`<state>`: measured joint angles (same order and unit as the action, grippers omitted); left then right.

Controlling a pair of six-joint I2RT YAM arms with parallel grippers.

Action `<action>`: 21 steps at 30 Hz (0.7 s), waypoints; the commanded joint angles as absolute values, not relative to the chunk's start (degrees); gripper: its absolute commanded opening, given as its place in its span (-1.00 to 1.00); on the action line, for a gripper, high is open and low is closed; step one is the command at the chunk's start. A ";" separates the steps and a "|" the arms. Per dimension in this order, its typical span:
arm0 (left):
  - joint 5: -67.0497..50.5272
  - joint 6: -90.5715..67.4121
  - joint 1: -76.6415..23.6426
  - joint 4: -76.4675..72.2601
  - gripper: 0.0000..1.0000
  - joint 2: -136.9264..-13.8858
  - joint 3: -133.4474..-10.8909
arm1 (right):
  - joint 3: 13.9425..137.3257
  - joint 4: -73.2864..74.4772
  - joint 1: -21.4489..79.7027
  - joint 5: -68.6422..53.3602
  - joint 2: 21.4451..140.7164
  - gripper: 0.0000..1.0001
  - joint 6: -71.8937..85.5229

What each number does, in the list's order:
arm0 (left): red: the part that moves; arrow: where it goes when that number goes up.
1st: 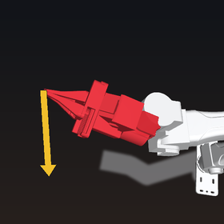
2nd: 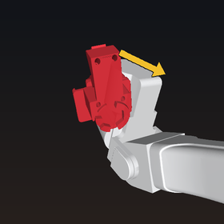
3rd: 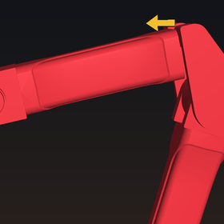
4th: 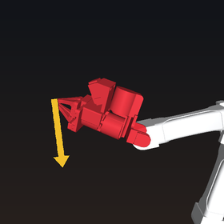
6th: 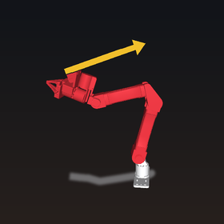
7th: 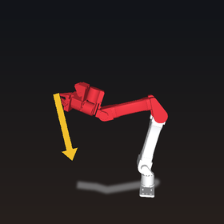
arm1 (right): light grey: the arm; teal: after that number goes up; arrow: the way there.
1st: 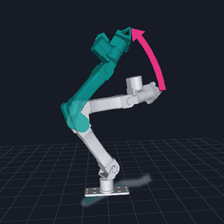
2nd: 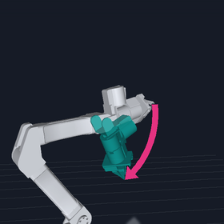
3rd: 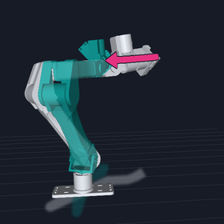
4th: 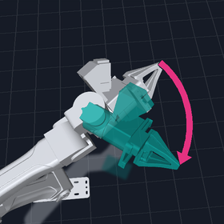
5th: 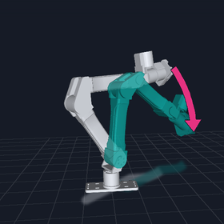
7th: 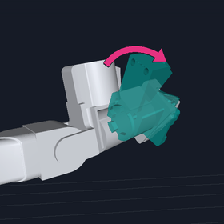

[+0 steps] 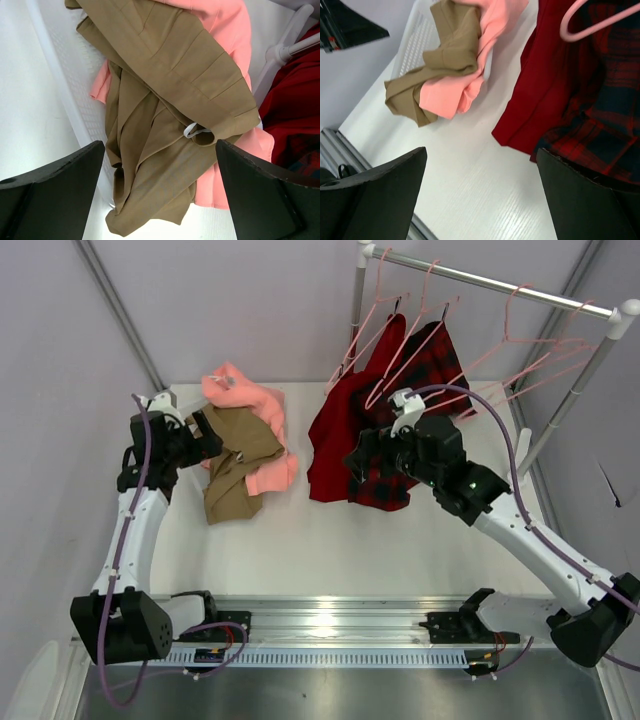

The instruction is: Place the skirt on the hanger

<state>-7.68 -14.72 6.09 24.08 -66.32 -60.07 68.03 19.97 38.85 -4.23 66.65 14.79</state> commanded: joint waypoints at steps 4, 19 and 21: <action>-7.56 -13.01 2.73 19.87 0.99 -65.74 -60.29 | 70.75 12.92 38.94 4.29 63.90 0.99 13.71; 8.09 -30.66 -3.87 18.02 0.98 -81.38 -68.64 | 71.54 14.23 38.94 17.22 60.48 0.99 7.91; 7.30 -31.55 -3.87 16.88 0.99 -83.22 -68.64 | 71.37 15.03 38.94 18.72 59.42 0.99 7.65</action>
<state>4.86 -27.05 -3.73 18.63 -81.08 -66.43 69.43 15.42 38.83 14.55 62.72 9.78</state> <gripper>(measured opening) 0.993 0.993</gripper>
